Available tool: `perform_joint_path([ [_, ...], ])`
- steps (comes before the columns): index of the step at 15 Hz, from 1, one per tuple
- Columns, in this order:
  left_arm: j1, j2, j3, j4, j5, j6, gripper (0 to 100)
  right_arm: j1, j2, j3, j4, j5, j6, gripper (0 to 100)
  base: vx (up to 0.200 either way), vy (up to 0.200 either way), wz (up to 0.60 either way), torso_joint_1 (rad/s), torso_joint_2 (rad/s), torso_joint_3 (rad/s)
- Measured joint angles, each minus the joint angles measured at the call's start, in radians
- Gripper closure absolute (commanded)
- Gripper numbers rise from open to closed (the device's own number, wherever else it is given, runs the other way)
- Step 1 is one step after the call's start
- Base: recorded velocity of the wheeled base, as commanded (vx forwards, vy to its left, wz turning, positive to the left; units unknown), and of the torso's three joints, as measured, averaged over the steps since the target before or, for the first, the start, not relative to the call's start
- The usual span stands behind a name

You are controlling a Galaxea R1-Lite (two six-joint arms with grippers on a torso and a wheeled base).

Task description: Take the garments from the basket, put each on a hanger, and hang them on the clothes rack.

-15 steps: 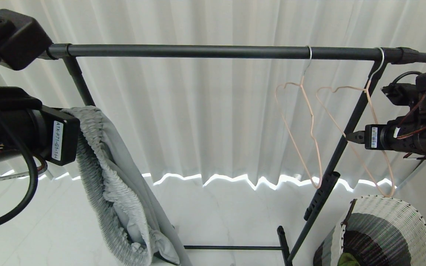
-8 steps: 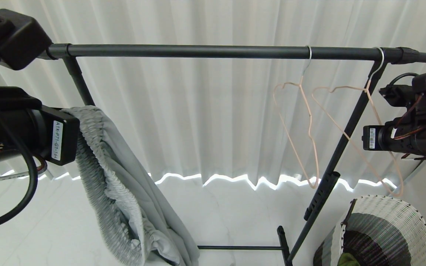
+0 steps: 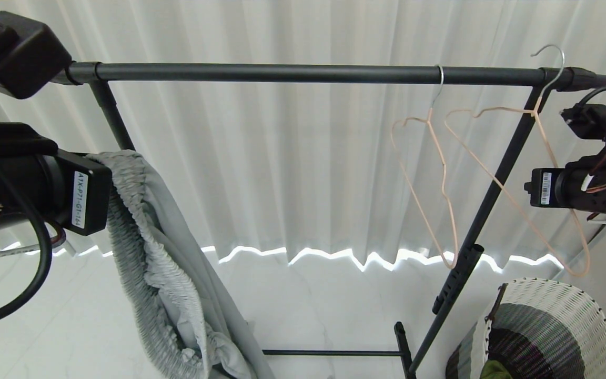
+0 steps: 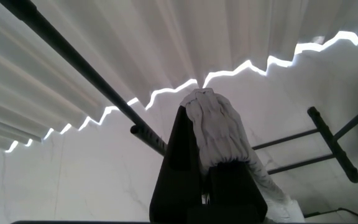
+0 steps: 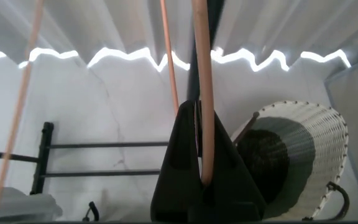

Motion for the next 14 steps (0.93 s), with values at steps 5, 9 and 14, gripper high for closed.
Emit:
perform_joint_path([
  [5,0.000,-0.001,-0.001,0.000,0.003,0.002,100,0.046,-0.102,0.053,0.010,-0.002,-0.004,100,0.000,0.000,0.00,0.000,0.00,0.000],
  [9,0.000,-0.001,-0.001,0.000,0.003,0.003,100,0.056,-0.204,0.164,0.013,-0.002,-0.015,100,-0.200,0.000,0.00,0.004,0.00,0.001],
  [14,0.001,-0.002,0.000,0.000,0.003,0.003,100,0.060,-0.297,0.264,0.011,0.000,-0.037,100,-0.200,0.000,0.00,-0.002,0.00,0.003],
])
